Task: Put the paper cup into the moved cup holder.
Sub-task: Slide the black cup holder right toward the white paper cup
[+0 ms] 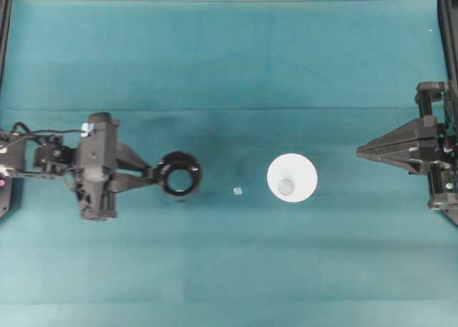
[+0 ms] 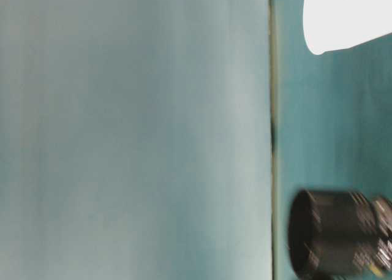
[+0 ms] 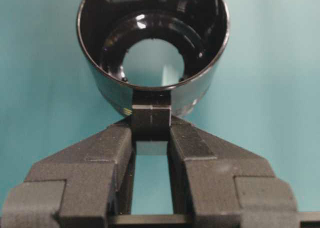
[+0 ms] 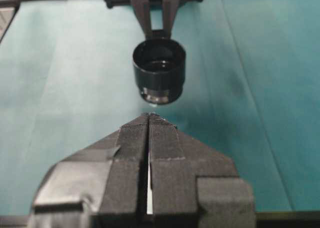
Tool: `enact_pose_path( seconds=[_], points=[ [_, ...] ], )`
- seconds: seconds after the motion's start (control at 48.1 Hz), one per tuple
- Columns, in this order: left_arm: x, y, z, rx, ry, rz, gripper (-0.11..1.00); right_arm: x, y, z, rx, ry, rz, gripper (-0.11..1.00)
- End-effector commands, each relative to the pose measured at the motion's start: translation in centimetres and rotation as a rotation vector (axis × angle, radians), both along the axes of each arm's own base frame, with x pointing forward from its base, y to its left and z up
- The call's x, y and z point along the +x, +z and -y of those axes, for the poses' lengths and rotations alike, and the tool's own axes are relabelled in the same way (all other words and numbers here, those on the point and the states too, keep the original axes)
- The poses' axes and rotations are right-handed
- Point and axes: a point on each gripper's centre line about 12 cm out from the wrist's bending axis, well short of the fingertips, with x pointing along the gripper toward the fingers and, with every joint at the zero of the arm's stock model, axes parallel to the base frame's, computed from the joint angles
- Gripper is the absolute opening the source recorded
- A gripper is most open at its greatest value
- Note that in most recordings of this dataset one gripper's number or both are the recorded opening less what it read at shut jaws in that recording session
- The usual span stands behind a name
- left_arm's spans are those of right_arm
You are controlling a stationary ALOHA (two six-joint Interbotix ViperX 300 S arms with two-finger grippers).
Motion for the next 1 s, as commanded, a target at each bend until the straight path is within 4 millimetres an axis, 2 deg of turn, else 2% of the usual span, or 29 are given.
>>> enact_pose_path(
  seconds=[0.0,0.208,0.457,0.977],
  points=[
    [1.6,1.1,0.0,0.005,-0.004,0.044,0.18,0.3,0.9,0.0,0.015,-0.005,0.023,0.01],
    [4.7,1.4,0.0,0.012,-0.008,0.081,0.18,0.3,0.9,0.0,0.015,-0.005,0.018,0.01],
    [7.7,-0.6,-0.1,0.011,-0.007,0.040,0.18,0.5,0.5,0.0,0.015,-0.003,0.003,0.01],
    [8.9,-1.7,-1.0,0.011,0.014,0.030,0.18,0.5,0.7,0.0,0.015,-0.003,0.006,0.01]
  ],
)
